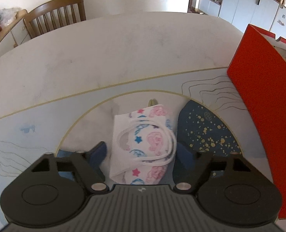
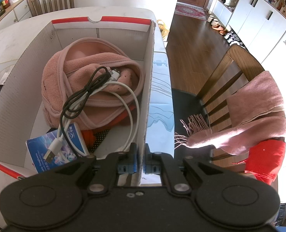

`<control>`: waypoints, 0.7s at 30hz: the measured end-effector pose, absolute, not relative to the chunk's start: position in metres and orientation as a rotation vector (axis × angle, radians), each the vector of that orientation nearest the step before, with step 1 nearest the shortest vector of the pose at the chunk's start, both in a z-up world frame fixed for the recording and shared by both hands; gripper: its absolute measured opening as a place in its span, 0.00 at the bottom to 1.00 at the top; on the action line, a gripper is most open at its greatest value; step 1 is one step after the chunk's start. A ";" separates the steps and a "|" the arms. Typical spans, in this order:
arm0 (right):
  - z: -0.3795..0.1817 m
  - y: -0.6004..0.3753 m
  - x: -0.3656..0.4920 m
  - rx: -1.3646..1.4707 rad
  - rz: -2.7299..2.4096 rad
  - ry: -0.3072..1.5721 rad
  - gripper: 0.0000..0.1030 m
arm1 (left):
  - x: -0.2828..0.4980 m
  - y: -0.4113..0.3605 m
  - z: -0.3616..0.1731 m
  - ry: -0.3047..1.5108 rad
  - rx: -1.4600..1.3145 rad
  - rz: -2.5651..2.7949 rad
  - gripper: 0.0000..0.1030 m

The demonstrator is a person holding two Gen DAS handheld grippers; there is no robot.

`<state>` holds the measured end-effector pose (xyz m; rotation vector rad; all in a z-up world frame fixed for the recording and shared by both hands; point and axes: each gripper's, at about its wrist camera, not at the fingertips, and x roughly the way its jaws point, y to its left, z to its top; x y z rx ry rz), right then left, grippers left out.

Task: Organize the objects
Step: 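Return the left gripper to the mat and grasp the white face mask, then carry the face mask into the box with the left gripper and release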

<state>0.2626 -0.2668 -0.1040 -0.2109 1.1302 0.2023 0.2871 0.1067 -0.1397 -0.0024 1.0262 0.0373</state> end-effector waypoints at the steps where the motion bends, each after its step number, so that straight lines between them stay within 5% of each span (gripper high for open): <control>1: -0.104 -0.267 0.263 -0.211 0.202 1.130 0.05 | 0.287 0.106 -0.139 1.026 -0.003 0.039 0.64; 3: -0.104 -0.267 0.263 -0.211 0.202 1.130 0.05 | 0.288 0.106 -0.137 1.030 -0.005 0.040 0.58; 6: -0.104 -0.267 0.263 -0.212 0.203 1.130 0.05 | 0.287 0.106 -0.133 1.027 -0.010 0.040 0.24; 9: -0.104 -0.267 0.263 -0.211 0.202 1.130 0.05 | 0.288 0.106 -0.132 1.038 -0.012 0.044 0.11; 21: -0.105 -0.266 0.263 -0.205 0.205 1.124 0.04 | 0.263 0.088 -0.082 0.977 -0.058 -0.057 0.09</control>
